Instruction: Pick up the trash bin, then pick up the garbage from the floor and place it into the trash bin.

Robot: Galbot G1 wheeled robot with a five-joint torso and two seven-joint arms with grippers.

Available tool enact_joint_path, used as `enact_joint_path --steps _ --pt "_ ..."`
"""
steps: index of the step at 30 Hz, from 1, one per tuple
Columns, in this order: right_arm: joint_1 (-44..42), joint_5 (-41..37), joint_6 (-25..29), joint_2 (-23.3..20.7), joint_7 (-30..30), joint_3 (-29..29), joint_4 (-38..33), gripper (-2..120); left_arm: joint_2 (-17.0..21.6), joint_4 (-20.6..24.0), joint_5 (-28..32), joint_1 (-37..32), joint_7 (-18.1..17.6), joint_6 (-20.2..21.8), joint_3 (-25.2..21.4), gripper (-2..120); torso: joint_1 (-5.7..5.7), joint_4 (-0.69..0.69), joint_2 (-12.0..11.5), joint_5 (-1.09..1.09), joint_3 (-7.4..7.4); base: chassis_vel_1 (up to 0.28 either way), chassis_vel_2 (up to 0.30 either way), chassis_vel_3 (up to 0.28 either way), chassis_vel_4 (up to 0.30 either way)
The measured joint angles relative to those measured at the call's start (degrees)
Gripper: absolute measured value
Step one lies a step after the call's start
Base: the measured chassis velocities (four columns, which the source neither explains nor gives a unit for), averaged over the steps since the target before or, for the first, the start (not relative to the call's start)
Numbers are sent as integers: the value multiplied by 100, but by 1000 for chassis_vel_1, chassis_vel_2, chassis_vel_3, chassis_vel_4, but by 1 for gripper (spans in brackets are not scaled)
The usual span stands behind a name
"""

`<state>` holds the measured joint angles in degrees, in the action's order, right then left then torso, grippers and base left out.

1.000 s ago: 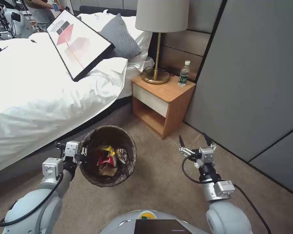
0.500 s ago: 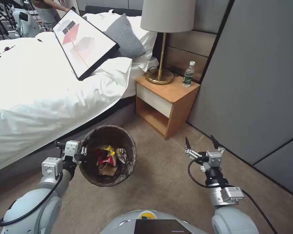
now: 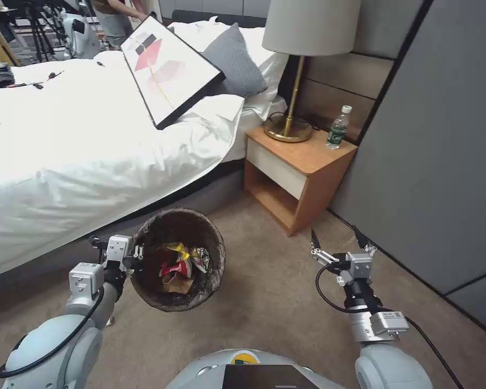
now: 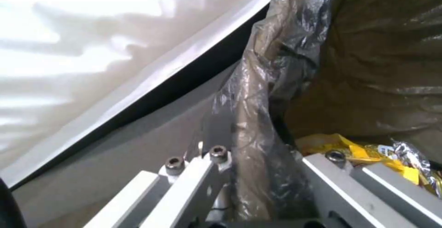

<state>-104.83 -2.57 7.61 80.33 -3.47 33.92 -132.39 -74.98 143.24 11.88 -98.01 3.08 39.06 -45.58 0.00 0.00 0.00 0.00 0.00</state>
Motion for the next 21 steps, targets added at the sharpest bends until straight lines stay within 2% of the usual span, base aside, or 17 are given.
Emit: enact_joint_path --steps 21 --pt "-37 -46 48 22 73 123 32 100 -52 0 -35 -30 -9 7 2 3 0 1 0 0 0 60 63 59 59"
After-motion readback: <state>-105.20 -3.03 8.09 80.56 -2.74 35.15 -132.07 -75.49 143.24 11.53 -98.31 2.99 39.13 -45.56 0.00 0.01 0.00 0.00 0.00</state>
